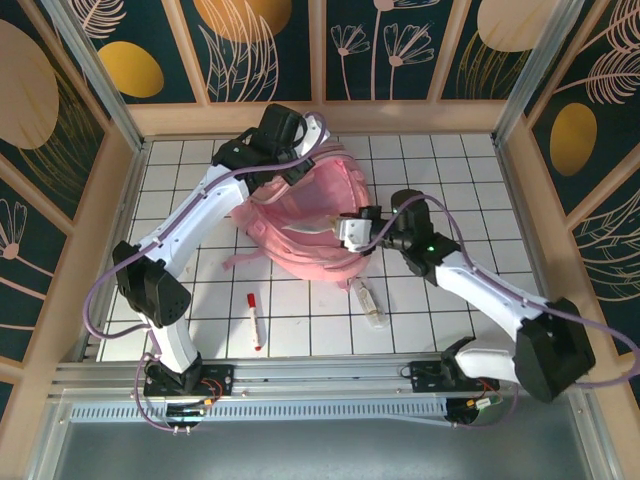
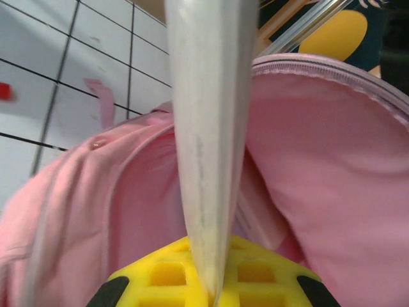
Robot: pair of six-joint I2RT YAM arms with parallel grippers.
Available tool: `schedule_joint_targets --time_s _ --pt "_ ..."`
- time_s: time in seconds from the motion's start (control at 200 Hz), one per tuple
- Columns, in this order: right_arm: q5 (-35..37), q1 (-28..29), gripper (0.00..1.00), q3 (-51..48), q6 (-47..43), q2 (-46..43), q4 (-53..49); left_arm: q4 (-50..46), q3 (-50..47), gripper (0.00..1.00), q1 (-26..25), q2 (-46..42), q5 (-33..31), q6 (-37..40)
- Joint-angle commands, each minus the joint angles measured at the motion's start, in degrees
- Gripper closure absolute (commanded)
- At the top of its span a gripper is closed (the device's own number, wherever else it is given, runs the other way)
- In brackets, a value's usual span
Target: Pack books, pencil case, and school supplies into a backpack
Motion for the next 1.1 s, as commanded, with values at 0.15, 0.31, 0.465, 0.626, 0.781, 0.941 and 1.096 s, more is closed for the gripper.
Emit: schedule_joint_targets --time_s 0.15,0.31,0.465,0.626,0.781,0.941,1.096 --pt "7.3 -0.1 1.0 2.9 -10.1 14.1 20.8 5.5 4.0 1.0 -0.3 -2.2 2.9 0.9" --pt "12.1 -1.9 1.0 5.9 -10.1 23.4 28.7 4.4 3.4 1.0 -0.4 -2.8 2.7 0.2" --pt "15.6 -3.8 0.94 8.9 -17.9 32.0 35.9 5.2 0.9 1.0 -0.3 -4.2 3.8 0.2" --pt "19.8 -0.7 0.72 15.7 -24.7 38.7 30.1 5.8 0.0 1.0 -0.4 -4.1 4.3 -0.5" --pt "17.6 0.3 0.55 15.7 -26.4 37.7 27.0 5.7 -0.4 1.0 -0.3 -3.4 4.3 -0.7" --pt "19.8 0.3 0.48 11.9 -22.9 31.2 25.8 6.8 -1.5 1.0 -0.3 -3.2 4.3 -0.9" --pt "15.5 -0.2 0.01 11.4 -19.6 22.7 6.0 7.4 -1.3 1.0 -0.3 -2.4 5.7 -2.1"
